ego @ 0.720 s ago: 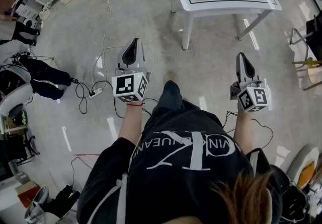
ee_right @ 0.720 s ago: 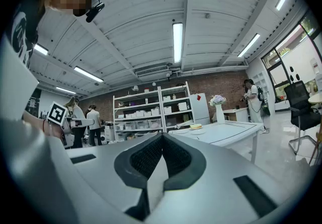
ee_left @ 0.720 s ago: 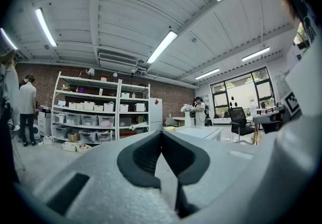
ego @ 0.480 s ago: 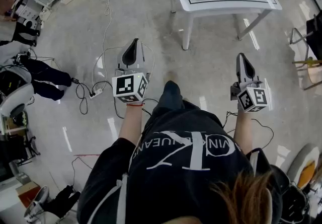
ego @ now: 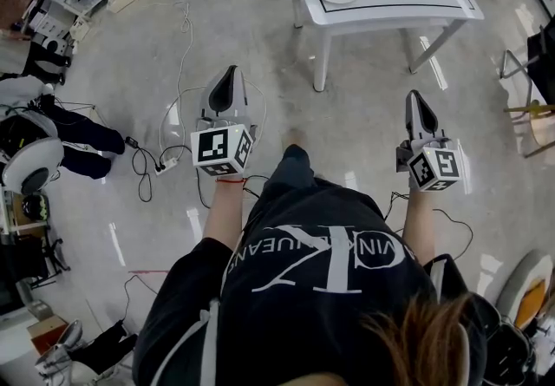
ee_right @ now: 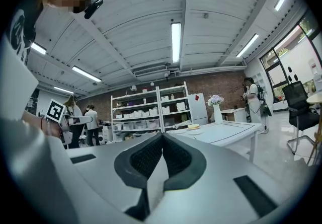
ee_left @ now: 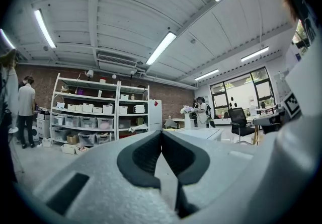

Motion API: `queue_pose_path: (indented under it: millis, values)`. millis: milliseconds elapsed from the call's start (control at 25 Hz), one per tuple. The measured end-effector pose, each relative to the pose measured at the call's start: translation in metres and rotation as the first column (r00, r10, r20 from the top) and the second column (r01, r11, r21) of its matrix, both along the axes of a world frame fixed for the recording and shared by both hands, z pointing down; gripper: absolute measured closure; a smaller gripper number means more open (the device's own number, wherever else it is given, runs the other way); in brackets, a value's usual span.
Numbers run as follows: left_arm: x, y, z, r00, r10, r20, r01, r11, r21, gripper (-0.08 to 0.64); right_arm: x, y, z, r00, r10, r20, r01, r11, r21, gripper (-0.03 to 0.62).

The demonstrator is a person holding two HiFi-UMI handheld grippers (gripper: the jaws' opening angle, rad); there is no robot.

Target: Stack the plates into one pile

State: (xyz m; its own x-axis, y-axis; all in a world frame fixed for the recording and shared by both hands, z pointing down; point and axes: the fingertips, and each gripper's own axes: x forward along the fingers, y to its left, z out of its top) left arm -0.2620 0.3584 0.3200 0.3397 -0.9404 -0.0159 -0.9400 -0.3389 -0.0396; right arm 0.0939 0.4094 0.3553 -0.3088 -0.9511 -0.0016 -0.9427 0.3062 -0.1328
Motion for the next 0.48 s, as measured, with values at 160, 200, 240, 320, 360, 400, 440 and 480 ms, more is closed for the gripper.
queue_pose_path:
  millis: [160, 200, 240, 320, 360, 400, 440, 480]
  values:
    - [0.007, -0.005, -0.003, 1.000, 0.025, -0.009, -0.025, 1.000, 0.004, 0.462, 0.004, -0.001, -0.001, 1.000, 0.012, 0.017, -0.012, 1.000, -0.001, 0.533]
    - [0.009, -0.008, -0.002, 1.000, 0.029, -0.012, -0.029, 1.000, 0.000, 0.447, 0.005, -0.002, 0.000, 1.000, 0.011, 0.025, -0.011, 1.000, -0.004, 0.525]
    - [0.012, -0.011, 0.000, 0.999, 0.030, -0.016, -0.031, 1.000, -0.005, 0.449, 0.007, -0.003, 0.002, 0.999, 0.009, 0.031, -0.009, 1.000, -0.008, 0.523]
    - [0.019, -0.018, 0.005, 0.999, 0.036, -0.024, -0.036, 0.999, -0.016, 0.454, 0.010, -0.008, 0.008, 0.999, 0.005, 0.033, -0.004, 1.000, -0.019, 0.511]
    - [0.023, -0.022, 0.008, 0.999, 0.042, -0.025, -0.043, 0.999, -0.023, 0.457, 0.012, -0.011, 0.011, 1.000, 0.004, 0.031, -0.004, 1.000, -0.025, 0.506]
    - [0.028, -0.027, 0.012, 0.999, 0.049, -0.024, -0.049, 0.998, -0.031, 0.460, 0.015, -0.015, 0.013, 1.000, 0.007, 0.030, -0.006, 1.000, -0.031, 0.500]
    - [0.031, -0.032, 0.014, 0.998, 0.054, -0.021, -0.055, 0.998, -0.041, 0.465, 0.018, -0.018, 0.014, 0.999, 0.011, 0.032, -0.010, 0.999, -0.037, 0.495]
    - [0.032, -0.037, 0.017, 0.998, 0.057, -0.019, -0.058, 0.997, -0.049, 0.468, 0.020, -0.022, 0.016, 0.999, 0.016, 0.036, -0.014, 0.999, -0.043, 0.494]
